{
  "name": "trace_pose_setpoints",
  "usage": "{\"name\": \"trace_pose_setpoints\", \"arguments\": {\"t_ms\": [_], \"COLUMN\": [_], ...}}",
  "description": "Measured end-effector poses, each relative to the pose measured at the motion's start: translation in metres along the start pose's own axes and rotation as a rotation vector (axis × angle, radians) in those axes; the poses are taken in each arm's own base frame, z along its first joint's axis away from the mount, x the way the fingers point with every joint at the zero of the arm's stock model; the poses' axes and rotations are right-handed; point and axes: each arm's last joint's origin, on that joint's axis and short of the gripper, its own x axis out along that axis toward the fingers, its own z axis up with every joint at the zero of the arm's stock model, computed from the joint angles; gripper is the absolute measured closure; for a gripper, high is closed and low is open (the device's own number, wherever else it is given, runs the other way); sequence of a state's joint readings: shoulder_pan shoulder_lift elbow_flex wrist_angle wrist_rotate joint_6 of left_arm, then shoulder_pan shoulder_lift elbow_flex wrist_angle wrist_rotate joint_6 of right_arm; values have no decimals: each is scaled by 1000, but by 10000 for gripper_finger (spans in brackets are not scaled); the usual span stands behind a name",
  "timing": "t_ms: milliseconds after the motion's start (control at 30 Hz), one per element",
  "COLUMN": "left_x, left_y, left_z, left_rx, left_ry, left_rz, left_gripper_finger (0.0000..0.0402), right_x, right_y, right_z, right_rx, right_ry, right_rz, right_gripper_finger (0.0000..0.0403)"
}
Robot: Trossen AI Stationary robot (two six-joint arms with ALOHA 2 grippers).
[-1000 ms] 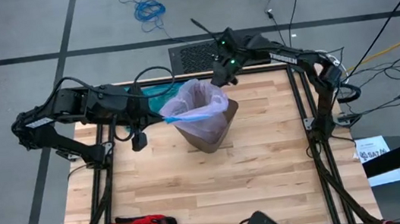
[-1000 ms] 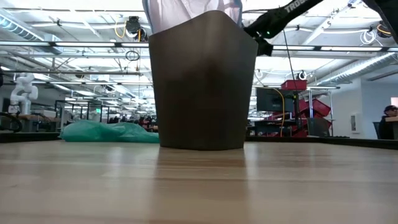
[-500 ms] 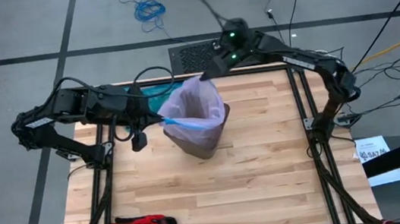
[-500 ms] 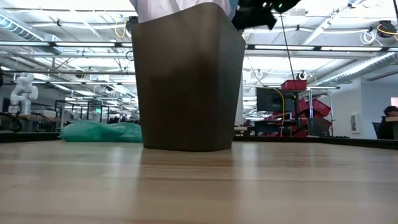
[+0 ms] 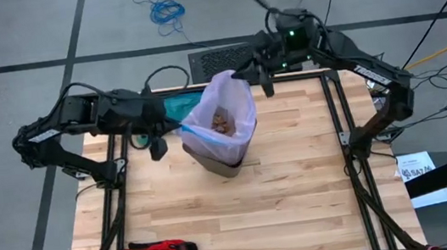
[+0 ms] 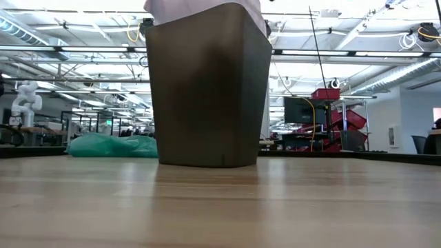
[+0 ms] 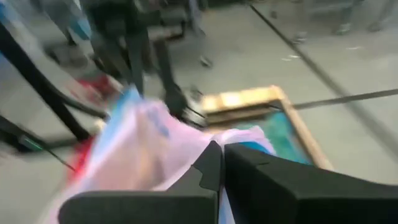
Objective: Place trash/remove bag and relplace
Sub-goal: Remove the pink trash bag from the black trash bin
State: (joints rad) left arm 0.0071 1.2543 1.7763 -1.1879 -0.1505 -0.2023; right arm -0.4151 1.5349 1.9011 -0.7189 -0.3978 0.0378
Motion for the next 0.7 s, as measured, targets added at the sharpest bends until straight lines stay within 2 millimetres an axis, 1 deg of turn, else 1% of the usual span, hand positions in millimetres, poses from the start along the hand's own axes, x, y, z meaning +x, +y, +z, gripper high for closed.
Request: {"name": "trace_pose_setpoints", "arguments": {"t_ms": [100,200,300,400,500,600,700], "left_x": [3,10,17,26,32,32,32], "left_y": [6,9,13,17,20,21,20], "left_z": [0,-1,-1,-2,-2,-2,-2], "left_rx": [-43,-68,-89,-102,-124,-144,-145], "left_ry": [22,67,104,159,188,190,190], "left_rz": [20,19,20,38,49,50,47], "left_gripper_finger": [402,402,402,401,402,402,400], "right_x": [5,15,32,49,58,58,53], "right_y": [14,23,27,26,27,29,29], "right_z": [0,-4,-13,-26,-31,-28,-22], "right_rx": [-148,-242,-306,-339,-342,-318,-243], "right_ry": [101,202,320,439,465,431,379], "right_rz": [-98,-143,-155,-148,-135,-141,-162], "right_gripper_finger": [403,403,403,403,403,403,396]}}
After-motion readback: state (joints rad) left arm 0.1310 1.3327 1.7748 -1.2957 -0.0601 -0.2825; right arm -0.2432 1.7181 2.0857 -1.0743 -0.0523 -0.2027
